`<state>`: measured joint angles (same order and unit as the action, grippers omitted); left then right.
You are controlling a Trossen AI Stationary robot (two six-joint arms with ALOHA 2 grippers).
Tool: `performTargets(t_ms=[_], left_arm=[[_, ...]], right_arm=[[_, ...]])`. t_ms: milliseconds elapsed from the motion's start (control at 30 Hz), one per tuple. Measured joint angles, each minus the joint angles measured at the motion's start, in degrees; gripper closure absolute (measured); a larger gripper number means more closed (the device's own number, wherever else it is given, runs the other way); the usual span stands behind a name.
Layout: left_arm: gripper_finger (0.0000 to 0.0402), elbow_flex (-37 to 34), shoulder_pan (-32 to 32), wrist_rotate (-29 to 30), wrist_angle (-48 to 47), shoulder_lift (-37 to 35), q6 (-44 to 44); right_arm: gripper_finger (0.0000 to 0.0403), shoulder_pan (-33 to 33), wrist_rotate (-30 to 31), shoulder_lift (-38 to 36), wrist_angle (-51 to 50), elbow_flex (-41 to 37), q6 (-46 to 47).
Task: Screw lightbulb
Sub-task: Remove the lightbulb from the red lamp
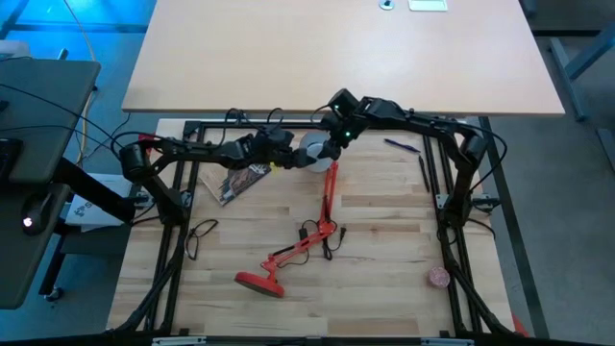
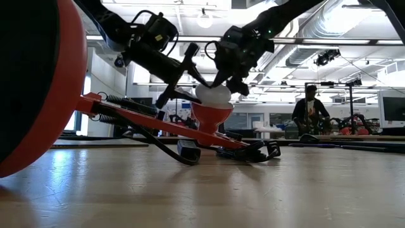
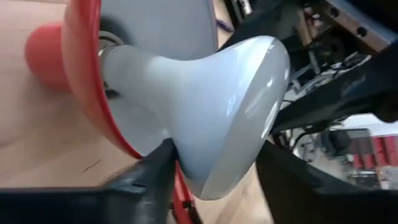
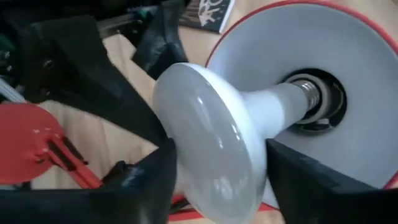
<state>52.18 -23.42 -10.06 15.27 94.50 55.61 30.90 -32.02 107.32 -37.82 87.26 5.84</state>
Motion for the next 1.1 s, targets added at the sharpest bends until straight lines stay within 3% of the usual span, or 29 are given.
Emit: performTargets(t_ms=[67,133,333,600,833,967,1100], left_arm=[[0.0255,0.8,0.0,0.5,-2.2,0.0,-1.0],[0.0273,1.5,0.0,0.4,-3.6,0.0,-1.9],[0.0273,3.0,0.5,1.1,-9.1,-2.5,-4.6],[0.0273,3.3,0.5,1.9,-9.8,-8.6,-6.2],[0.0278,3.5,1.7,2.3,-11.9,-15.1,-7.0],[0.0279,3.6,5.0,3.1,-20.3,-20.4,-13.6],[0.0288,3.8,10.6,9.2,-34.4,-24.9,-22.3]], right_arm=[[0.0211,-0.9,1.3,-0.1,0.0,0.0,-0.3],[0.0240,-1.6,1.9,-0.1,-0.2,0.0,-0.4],[0.0242,-2.7,2.0,-1.5,0.0,0.0,0.6],[0.0242,-2.7,2.1,-6.9,2.5,0.1,2.6],[0.0243,-5.0,2.7,-11.2,7.9,0.1,9.7],[0.0246,-9.1,4.5,-11.6,10.0,0.1,10.7],[0.0249,-14.5,8.9,-9.6,10.2,0.0,8.8]])
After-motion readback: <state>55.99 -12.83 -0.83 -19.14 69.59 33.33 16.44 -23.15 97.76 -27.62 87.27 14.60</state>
